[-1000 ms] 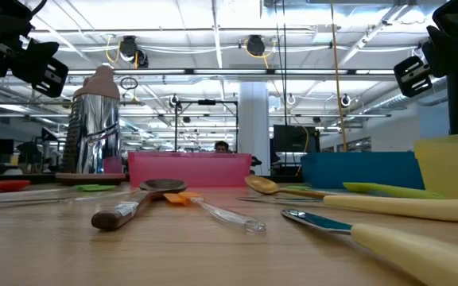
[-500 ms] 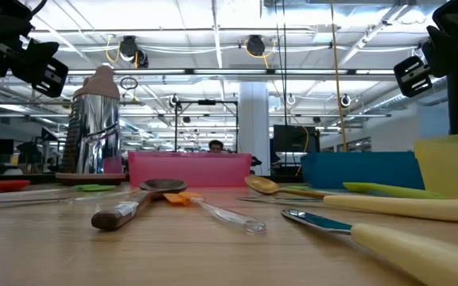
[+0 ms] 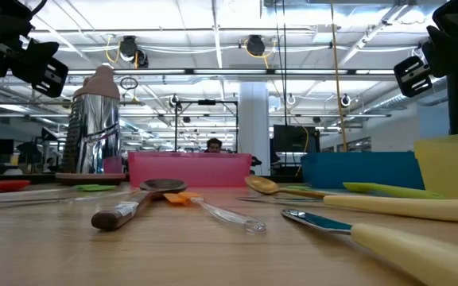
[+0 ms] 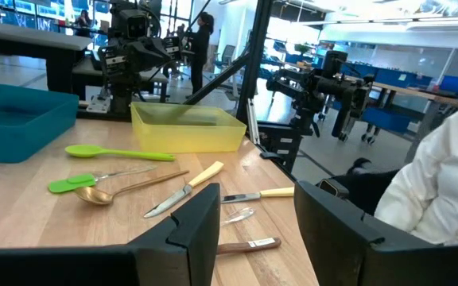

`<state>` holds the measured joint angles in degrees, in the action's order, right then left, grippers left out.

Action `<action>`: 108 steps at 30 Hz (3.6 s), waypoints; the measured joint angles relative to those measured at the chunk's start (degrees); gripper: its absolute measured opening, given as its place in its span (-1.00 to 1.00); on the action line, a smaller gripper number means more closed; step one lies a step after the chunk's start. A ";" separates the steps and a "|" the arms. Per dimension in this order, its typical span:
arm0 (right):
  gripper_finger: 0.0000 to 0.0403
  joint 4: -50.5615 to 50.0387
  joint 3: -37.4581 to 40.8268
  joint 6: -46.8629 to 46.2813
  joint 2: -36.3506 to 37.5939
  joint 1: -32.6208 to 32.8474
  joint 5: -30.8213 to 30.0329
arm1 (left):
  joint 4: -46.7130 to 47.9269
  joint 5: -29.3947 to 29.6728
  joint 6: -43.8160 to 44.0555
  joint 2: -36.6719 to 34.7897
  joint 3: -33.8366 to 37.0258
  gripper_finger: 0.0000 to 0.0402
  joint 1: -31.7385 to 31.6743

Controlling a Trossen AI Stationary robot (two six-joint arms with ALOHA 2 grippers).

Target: Pick & Place Kitchen Items

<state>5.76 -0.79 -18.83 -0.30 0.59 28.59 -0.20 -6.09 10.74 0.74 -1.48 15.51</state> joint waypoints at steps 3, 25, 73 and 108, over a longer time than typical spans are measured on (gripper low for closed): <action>-0.71 0.02 0.01 0.00 0.00 0.01 0.01 | 0.01 0.00 0.00 -0.01 0.00 -0.16 0.00; -0.71 0.02 0.01 0.00 -0.01 -0.01 0.01 | -0.01 0.00 0.00 0.01 0.00 -0.16 0.00; -0.25 20.04 0.01 17.87 -6.76 0.01 -31.84 | -11.31 22.65 -2.49 0.01 -0.04 -0.16 -0.07; -0.24 51.45 -0.01 8.07 -41.78 3.60 -34.31 | 37.50 17.59 35.34 70.12 -56.08 -0.16 3.11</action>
<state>57.21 -0.80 -10.76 -42.09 4.19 -5.73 37.30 11.50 46.08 70.86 -57.56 18.61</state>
